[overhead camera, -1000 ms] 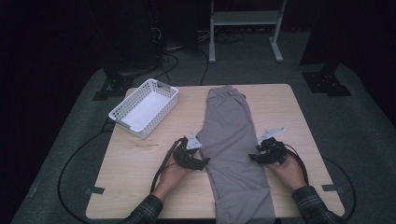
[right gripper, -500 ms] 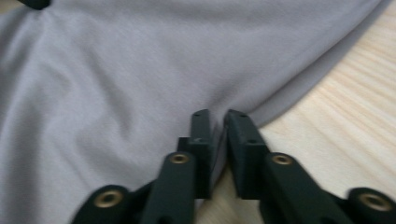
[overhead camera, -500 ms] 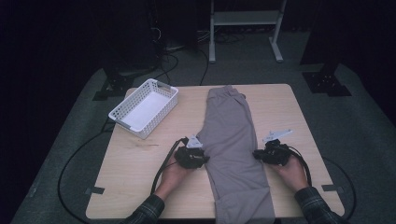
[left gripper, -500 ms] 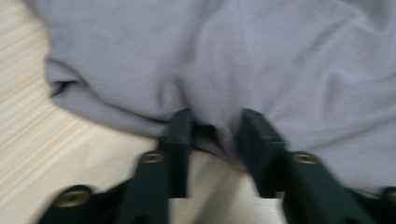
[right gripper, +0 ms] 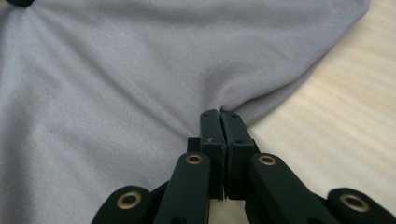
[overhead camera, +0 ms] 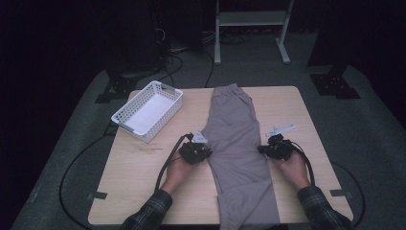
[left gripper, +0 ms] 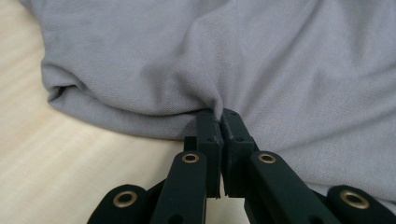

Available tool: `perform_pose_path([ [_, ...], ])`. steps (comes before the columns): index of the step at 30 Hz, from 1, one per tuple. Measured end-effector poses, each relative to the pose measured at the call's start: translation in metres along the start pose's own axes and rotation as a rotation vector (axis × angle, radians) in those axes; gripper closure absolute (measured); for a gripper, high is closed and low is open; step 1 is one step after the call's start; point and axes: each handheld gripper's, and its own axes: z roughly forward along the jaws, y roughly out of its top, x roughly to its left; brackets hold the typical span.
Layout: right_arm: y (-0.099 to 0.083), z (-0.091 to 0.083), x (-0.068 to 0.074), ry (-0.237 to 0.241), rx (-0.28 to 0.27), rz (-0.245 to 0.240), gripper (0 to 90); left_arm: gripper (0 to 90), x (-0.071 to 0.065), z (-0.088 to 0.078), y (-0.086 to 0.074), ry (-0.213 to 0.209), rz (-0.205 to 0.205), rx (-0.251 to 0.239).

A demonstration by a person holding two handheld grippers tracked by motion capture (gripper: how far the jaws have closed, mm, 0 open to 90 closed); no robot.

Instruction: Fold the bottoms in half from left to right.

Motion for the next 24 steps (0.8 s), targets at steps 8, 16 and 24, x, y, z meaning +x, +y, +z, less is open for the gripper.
perform_pose_path([
  [8,0.024,0.020,-0.015,-0.035,-0.011,0.025,88.4,87.6,0.031,0.012,0.014,0.061,0.002,0.002],
  [16,0.044,0.036,-0.023,-0.070,-0.003,0.026,88.3,87.3,0.054,0.021,0.023,0.104,-0.023,0.006],
  [24,0.044,0.026,-0.019,-0.065,-0.052,0.041,71.2,68.1,0.052,0.013,0.020,0.094,-0.056,-0.021],
])
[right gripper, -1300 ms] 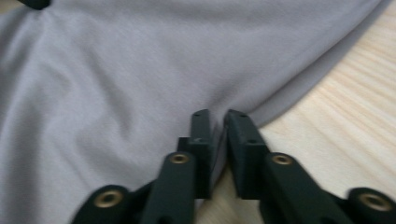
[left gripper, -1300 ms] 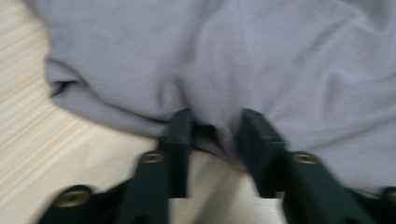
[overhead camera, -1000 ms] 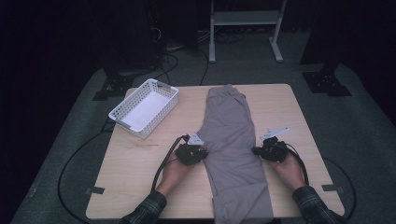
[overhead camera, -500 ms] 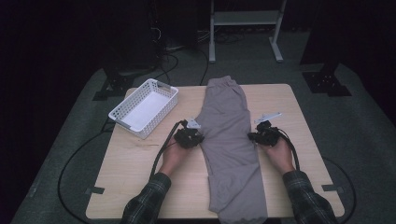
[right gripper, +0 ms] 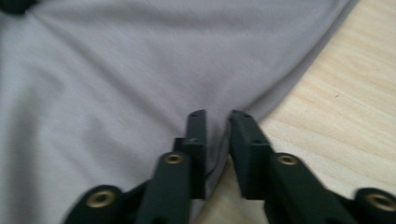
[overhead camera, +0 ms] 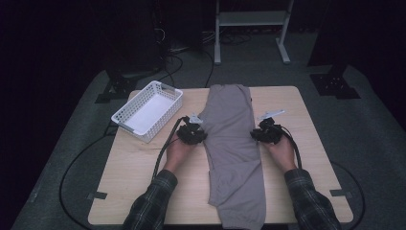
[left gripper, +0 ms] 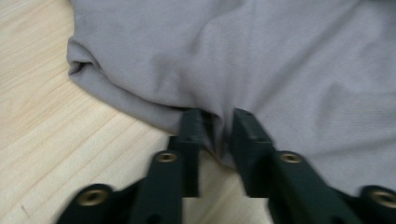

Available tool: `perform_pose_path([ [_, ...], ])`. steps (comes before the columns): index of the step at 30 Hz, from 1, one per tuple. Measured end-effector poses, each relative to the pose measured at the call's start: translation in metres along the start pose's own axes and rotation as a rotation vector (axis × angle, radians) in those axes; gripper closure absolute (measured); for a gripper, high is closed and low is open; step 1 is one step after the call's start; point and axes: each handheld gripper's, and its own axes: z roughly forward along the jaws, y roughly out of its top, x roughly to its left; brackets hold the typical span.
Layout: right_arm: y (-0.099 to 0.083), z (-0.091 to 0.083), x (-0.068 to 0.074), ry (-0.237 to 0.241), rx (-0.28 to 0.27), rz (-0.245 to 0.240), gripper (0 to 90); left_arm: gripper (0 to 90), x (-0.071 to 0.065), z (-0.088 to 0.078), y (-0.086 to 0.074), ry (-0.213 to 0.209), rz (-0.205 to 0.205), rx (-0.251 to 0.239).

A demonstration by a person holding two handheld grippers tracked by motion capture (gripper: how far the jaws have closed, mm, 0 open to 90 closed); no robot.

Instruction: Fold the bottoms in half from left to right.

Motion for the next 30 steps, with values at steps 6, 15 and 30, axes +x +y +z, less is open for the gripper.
perform_pose_path([
  [6,0.000,-0.032,0.017,0.074,-0.039,-0.050,57.6,50.3,-0.017,-0.023,-0.004,-0.044,-0.001,-0.053],
  [15,-0.018,-0.069,0.061,0.221,-0.054,-0.175,53.9,38.4,-0.049,-0.052,-0.024,-0.114,0.015,-0.072],
  [30,-0.003,-0.032,0.136,0.427,0.030,-0.365,56.2,35.1,-0.059,-0.075,-0.062,-0.131,0.046,-0.016],
])
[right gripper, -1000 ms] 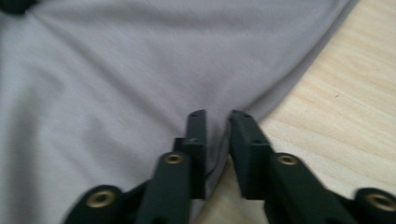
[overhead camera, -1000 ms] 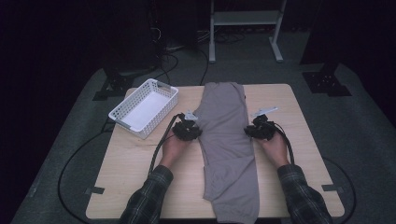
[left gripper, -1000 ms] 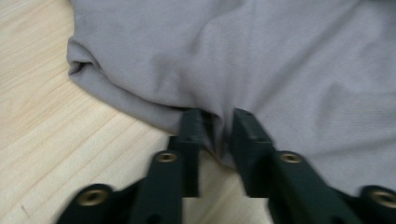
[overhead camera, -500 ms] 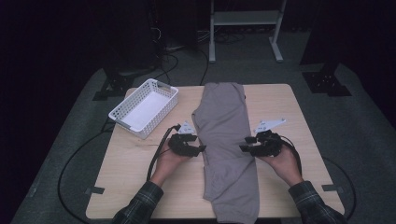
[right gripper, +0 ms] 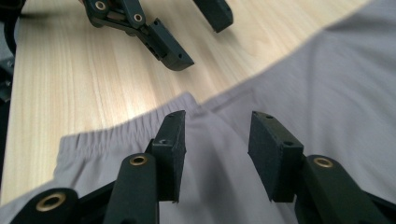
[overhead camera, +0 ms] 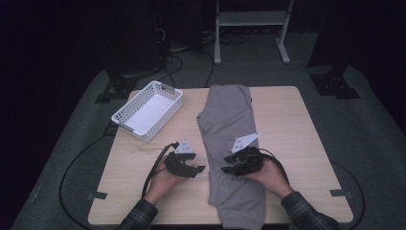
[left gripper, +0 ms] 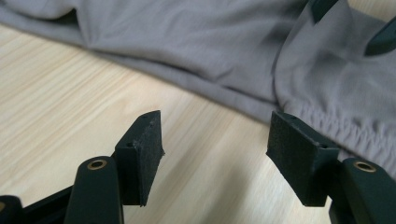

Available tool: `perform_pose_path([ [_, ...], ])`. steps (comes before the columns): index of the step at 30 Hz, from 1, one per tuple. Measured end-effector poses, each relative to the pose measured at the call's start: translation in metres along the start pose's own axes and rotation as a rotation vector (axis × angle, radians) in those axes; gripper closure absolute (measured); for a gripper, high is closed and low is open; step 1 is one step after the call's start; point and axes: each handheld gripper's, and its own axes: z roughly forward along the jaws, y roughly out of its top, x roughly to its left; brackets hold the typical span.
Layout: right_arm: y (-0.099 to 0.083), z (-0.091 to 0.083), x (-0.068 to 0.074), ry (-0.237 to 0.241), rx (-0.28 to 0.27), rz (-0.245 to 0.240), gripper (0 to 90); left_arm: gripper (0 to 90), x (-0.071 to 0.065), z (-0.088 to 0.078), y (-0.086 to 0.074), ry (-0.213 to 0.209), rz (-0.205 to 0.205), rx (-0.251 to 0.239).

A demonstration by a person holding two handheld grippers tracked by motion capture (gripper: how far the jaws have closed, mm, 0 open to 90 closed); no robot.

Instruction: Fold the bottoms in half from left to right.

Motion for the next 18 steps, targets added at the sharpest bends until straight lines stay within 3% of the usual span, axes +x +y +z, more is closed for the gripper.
perform_pose_path([
  [6,0.014,0.031,0.000,0.106,0.038,-0.054,54.0,35.0,0.006,-0.009,-0.010,0.014,-0.024,0.001],
  [10,0.017,0.045,0.000,0.147,0.084,-0.078,52.1,35.0,0.009,-0.013,-0.015,0.020,-0.027,0.003],
  [14,0.014,0.053,-0.003,0.176,0.113,-0.082,62.4,34.9,0.009,-0.013,-0.017,0.019,-0.022,0.018],
  [18,0.013,0.052,-0.002,0.162,0.113,-0.091,77.1,34.6,0.008,-0.011,-0.017,0.017,-0.021,0.021],
])
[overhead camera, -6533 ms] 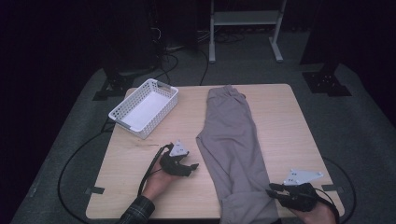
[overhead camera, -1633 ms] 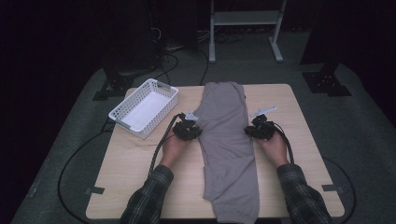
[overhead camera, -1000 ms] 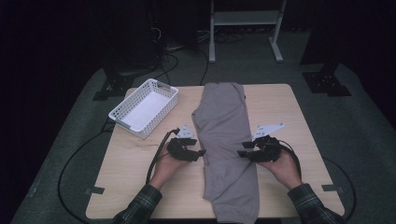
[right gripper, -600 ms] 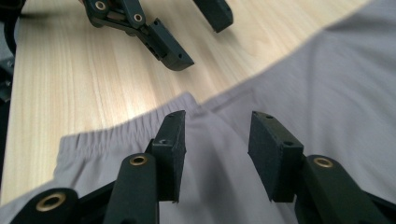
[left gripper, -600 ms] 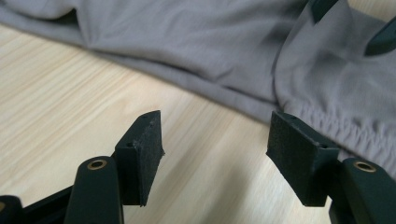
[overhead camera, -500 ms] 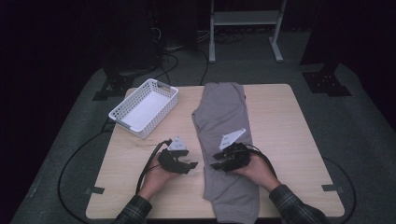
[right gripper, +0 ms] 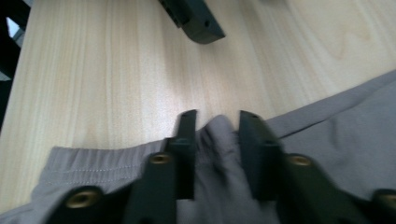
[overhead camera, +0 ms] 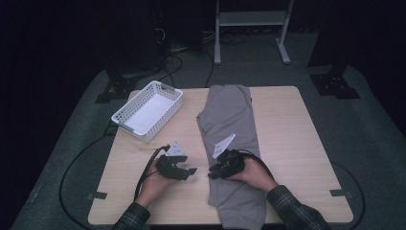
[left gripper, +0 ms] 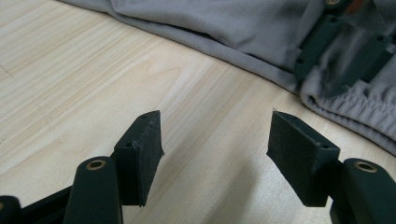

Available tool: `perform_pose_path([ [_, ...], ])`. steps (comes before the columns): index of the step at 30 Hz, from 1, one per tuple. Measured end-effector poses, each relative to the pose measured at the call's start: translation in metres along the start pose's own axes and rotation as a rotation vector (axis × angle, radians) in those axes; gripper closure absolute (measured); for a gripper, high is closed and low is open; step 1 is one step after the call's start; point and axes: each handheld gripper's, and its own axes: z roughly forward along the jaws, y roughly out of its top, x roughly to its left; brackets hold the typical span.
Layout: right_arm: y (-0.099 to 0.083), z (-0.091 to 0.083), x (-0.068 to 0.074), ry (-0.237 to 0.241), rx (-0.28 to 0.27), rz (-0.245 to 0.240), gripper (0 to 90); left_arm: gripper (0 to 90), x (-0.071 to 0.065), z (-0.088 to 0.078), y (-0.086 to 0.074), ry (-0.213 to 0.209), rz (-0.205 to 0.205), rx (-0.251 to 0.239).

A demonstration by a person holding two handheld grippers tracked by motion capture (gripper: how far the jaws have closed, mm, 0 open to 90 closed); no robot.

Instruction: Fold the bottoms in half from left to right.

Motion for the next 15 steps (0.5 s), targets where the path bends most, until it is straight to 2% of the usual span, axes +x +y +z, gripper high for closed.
perform_pose_path([
  [2,-0.001,-0.001,0.000,-0.001,-0.006,0.001,83.3,34.5,-0.001,0.001,0.000,-0.003,0.003,0.004],
  [7,-0.001,-0.005,0.001,-0.009,-0.019,0.000,85.3,34.0,-0.003,0.003,0.000,-0.007,0.014,0.009],
  [10,0.000,-0.014,0.001,-0.042,-0.069,0.007,85.6,32.1,-0.003,0.002,0.001,-0.020,0.017,-0.011],
  [13,-0.001,-0.030,-0.001,-0.093,-0.128,0.027,85.8,30.2,-0.005,0.001,0.003,-0.061,-0.002,-0.060],
  [15,-0.003,-0.042,-0.003,-0.126,-0.167,0.047,85.9,28.9,-0.008,0.000,0.006,-0.082,0.003,-0.084],
])
